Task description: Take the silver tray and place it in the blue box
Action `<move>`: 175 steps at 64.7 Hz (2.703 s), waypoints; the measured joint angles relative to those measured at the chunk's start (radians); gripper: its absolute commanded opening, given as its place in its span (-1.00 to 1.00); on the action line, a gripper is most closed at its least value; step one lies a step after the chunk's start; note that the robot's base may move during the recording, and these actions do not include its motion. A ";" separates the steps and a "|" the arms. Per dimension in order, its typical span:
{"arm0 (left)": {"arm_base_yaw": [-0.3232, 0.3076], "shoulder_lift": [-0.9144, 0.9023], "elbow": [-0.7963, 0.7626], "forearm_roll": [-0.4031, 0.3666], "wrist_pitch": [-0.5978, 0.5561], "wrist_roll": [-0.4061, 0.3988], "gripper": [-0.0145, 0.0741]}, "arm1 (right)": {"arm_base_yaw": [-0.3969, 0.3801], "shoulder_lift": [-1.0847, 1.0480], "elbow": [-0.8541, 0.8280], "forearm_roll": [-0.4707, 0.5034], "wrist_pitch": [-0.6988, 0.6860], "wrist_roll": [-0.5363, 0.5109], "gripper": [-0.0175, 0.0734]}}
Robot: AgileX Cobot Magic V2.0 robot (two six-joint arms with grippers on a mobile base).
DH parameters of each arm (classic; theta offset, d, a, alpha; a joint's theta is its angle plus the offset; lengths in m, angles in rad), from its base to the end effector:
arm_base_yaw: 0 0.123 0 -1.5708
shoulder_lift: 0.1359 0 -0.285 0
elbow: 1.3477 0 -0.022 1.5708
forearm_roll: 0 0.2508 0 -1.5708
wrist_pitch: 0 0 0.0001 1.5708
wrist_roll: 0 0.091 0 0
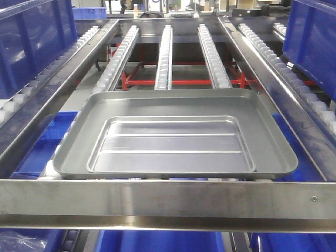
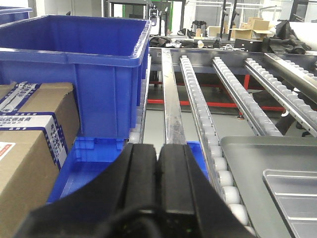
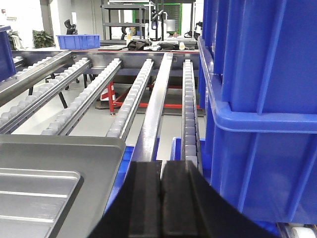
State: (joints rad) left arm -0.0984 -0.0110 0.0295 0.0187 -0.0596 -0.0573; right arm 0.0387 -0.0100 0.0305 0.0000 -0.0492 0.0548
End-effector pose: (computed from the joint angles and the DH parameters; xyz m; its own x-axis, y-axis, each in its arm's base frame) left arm 0.0559 -0.0056 0.2092 0.1234 -0.0510 -0.9910 0.1042 0.9938 -0.0382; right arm 0.0564 0.0022 0.2079 0.1133 0.0592 -0.9918 -0.0450 0.9975 0.0544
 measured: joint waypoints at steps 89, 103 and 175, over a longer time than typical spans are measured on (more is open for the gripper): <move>-0.042 0.733 -0.604 -0.122 0.741 0.000 -0.86 | 0.000 0.768 -0.607 0.055 0.726 -0.010 -0.51; -0.061 1.034 -0.639 -0.209 0.647 0.000 -0.86 | 0.015 1.021 -0.631 0.123 0.729 -0.010 -0.48; -0.467 1.792 -1.200 0.052 0.624 -0.489 -0.89 | 0.406 1.795 -1.218 -0.169 0.739 0.540 -0.48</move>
State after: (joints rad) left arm -0.5652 1.7809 -1.1703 0.0710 0.5642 -0.5468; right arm 0.4444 1.7851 -1.1871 -0.1691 0.6901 0.5949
